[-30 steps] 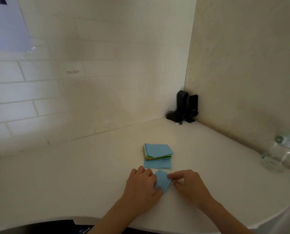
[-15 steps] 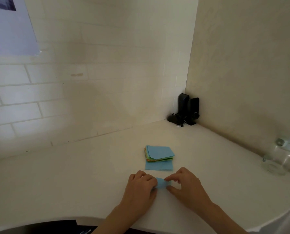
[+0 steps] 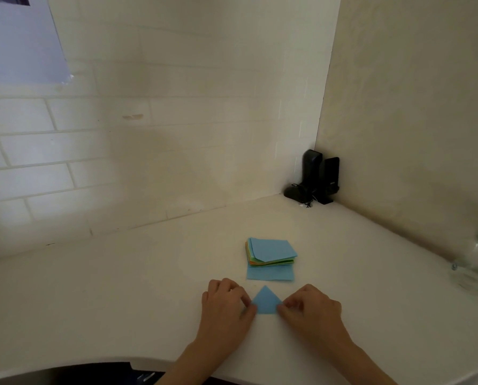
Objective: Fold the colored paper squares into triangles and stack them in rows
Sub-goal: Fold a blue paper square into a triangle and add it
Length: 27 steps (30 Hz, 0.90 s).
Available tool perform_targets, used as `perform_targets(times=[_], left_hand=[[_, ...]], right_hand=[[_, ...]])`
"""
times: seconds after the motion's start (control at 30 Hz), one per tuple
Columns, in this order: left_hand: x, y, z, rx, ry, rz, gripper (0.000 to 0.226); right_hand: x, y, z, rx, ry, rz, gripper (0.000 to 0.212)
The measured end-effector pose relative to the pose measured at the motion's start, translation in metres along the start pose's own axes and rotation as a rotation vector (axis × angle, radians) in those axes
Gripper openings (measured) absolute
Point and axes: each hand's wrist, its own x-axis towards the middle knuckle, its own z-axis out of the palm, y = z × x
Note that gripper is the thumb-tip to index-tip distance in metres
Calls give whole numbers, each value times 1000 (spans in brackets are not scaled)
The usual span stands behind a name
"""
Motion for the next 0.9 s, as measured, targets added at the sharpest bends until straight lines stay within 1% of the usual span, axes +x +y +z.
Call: perform_targets(times=[0.13, 0.27, 0.33, 0.43, 0.5, 0.67, 0.8, 0.9], left_hand=[[1, 8, 7, 71, 61, -38, 33], [3, 11, 10, 125, 104, -63, 37], [3, 9, 12, 132, 90, -62, 37], [4, 7, 9, 105, 23, -75, 37], [4, 4, 8, 85, -38, -85, 32], [5, -2, -2, -7, -90, -104, 20], [5, -4, -8, -59, -123, -98, 14], [2, -2, -10, -72, -118, -33, 20]], right_hand=[[2, -6, 6, -8, 65, 2, 27], [3, -5, 12, -45, 98, -17, 30], [3, -4, 13, -71, 106, -29, 29], [2, -2, 12, -56, 91, -33, 23], [2, -1, 9, -26, 59, -36, 18], [4, 1, -1, 71, -19, -19, 11], [3, 4, -4, 107, -57, -12, 11], [1, 5, -2, 144, -31, -13, 15]])
